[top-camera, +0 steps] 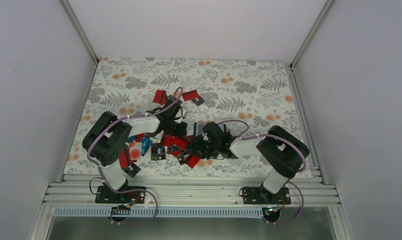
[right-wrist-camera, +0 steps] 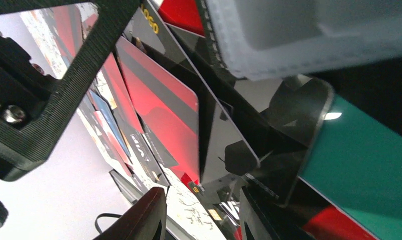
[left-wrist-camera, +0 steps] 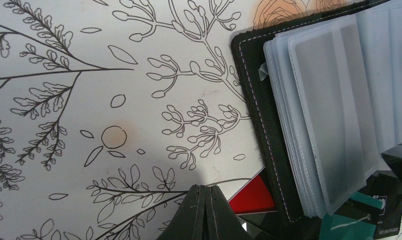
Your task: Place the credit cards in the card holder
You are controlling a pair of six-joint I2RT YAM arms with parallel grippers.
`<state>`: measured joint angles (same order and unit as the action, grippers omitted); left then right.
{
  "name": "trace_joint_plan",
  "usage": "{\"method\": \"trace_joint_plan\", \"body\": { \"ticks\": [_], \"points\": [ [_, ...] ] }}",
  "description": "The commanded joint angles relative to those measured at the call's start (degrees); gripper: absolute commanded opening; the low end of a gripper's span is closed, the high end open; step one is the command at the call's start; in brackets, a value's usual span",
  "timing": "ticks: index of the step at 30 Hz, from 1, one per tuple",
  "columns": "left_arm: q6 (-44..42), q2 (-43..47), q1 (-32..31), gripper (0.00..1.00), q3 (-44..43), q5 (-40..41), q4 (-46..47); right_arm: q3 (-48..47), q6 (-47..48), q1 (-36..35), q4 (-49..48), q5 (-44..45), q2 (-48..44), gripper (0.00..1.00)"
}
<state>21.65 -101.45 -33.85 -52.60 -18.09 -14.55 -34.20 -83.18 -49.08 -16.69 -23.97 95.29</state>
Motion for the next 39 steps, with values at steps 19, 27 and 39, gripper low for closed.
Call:
{"method": "trace_joint_plan", "body": {
  "ticks": [19,27,39],
  "points": [
    [0.74,-1.77,-0.08,0.03,5.75,-0.58,-3.51,4.8,-8.52,-0.5,-17.06,5.83,5.23,0.23],
    [0.76,-1.58,-0.14,0.03,6.61,-0.81,-3.32,2.7,-5.98,-0.46,-13.69,9.38,0.63,0.22],
    [0.8,-2.06,-0.08,0.03,6.85,-1.25,-2.94,0.78,-4.31,-0.46,-12.61,10.15,0.47,0.17]
  ]
}}
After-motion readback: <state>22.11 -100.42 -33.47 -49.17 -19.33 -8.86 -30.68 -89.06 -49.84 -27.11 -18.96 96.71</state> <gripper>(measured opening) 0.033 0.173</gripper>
